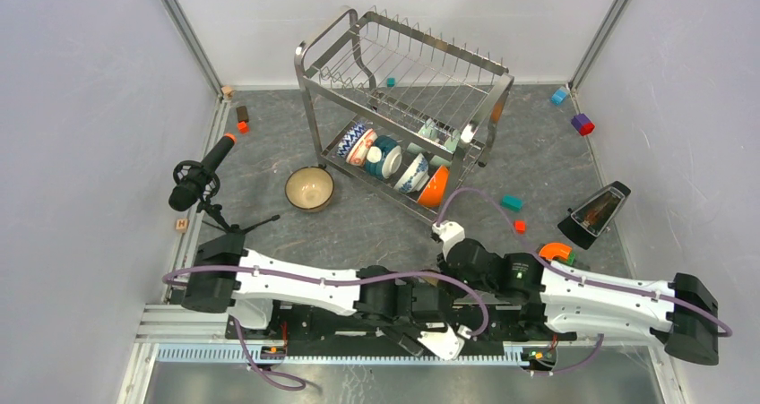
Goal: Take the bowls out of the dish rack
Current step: Pick up the bowl from the dish rack.
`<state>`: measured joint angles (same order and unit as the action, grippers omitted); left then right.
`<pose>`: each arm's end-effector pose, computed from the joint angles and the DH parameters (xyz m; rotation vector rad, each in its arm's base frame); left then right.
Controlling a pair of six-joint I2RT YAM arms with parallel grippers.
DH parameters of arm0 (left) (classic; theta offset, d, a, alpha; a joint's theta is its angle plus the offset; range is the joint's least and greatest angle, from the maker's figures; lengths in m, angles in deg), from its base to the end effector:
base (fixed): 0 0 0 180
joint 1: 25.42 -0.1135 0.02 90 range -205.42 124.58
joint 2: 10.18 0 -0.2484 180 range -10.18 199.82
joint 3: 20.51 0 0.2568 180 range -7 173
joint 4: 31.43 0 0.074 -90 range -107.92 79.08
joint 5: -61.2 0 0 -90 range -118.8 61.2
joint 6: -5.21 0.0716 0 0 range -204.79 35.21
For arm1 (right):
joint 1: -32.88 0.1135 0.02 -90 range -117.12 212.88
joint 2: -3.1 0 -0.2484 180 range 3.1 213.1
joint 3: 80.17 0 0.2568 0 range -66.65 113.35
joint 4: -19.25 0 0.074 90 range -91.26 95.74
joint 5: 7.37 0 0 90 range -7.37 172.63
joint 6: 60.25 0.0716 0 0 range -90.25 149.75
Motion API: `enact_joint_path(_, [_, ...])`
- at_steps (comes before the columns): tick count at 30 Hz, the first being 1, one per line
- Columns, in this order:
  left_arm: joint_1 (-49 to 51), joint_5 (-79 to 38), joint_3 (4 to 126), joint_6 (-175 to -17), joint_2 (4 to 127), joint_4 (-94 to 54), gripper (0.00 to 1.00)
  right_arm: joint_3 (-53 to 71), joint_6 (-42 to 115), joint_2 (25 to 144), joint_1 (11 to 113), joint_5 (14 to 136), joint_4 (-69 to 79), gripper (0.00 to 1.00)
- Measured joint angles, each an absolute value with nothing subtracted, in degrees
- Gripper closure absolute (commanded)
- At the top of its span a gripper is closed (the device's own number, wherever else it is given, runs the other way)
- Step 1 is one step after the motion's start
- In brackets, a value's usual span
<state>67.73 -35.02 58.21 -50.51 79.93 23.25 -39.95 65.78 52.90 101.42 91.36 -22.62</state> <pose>-0.0104 -0.3310 0.1785 2.4260 1.2332 -0.1546 0.0844 0.1851 0.1473 -0.6489 2.4689 0.5868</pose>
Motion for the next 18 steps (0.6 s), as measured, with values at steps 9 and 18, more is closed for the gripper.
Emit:
enact_joint_path(9, [67.73, -41.43, 58.21, -64.21, 66.92, 16.67, 0.00, -43.14, 65.48, 44.59, 101.42, 98.13, -24.11, 1.00])
enact_joint_path(18, [67.66, -50.78, 49.58, -90.86, 62.33, 1.50, 0.02, -43.45, 66.29, 41.57, 101.42, 102.61, -24.81, 1.00])
